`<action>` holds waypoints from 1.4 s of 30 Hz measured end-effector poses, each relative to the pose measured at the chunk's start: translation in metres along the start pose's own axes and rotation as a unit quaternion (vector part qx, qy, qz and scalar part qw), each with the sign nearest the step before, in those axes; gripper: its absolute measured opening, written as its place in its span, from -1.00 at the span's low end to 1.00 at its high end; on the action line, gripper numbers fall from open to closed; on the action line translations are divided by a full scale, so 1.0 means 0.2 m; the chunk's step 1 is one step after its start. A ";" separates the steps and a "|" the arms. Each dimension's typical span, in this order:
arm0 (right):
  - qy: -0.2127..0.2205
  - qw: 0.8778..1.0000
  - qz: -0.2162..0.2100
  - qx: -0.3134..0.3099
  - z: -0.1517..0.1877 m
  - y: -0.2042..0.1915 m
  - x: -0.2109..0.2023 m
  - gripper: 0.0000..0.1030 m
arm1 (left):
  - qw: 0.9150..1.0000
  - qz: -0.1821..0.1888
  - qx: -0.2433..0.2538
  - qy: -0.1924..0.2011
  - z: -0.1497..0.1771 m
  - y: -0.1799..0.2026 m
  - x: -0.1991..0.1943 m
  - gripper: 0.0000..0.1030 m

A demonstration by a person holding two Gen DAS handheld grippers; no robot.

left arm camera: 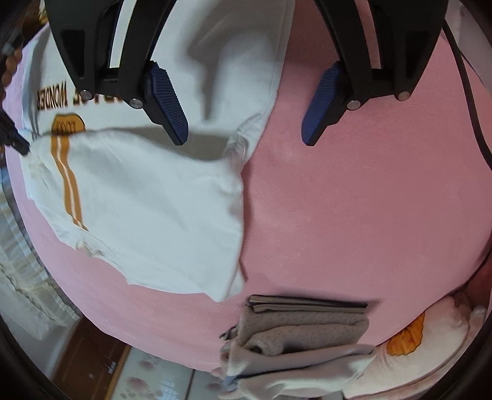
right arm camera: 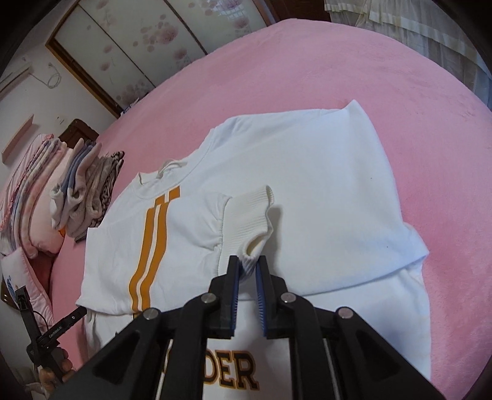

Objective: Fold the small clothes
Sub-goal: 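Lower the held cuff onto the sweatshirt chest with the right tool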

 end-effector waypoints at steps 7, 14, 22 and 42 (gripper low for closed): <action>-0.007 1.000 -0.017 -0.019 -0.13 0.03 -0.03 -0.23 | 0.998 0.017 -0.018 0.065 -0.24 -0.08 -0.20 0.46; -0.041 0.998 -0.043 -0.004 -0.31 0.10 0.17 -0.23 | 0.994 0.069 -0.076 0.046 -0.57 -0.09 0.08 0.29; -0.080 0.993 -0.080 -0.027 -0.26 0.06 0.26 -0.29 | 0.990 0.111 -0.085 -0.006 -0.66 -0.09 0.36 0.01; 0.021 0.991 0.044 -0.125 -0.26 -0.01 0.10 -0.77 | 0.997 0.046 -0.016 -0.060 -0.76 0.11 0.60 -0.20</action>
Point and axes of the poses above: each gripper's, at about its wrist camera, not at the fingertips, and x roughly the way its jaws point, y to its right, z to its underside, the point moved 4 cm from there along x, roughly the way its jaws point, and after that the axes turned 9 degrees about -z, right-handed, at the moved point
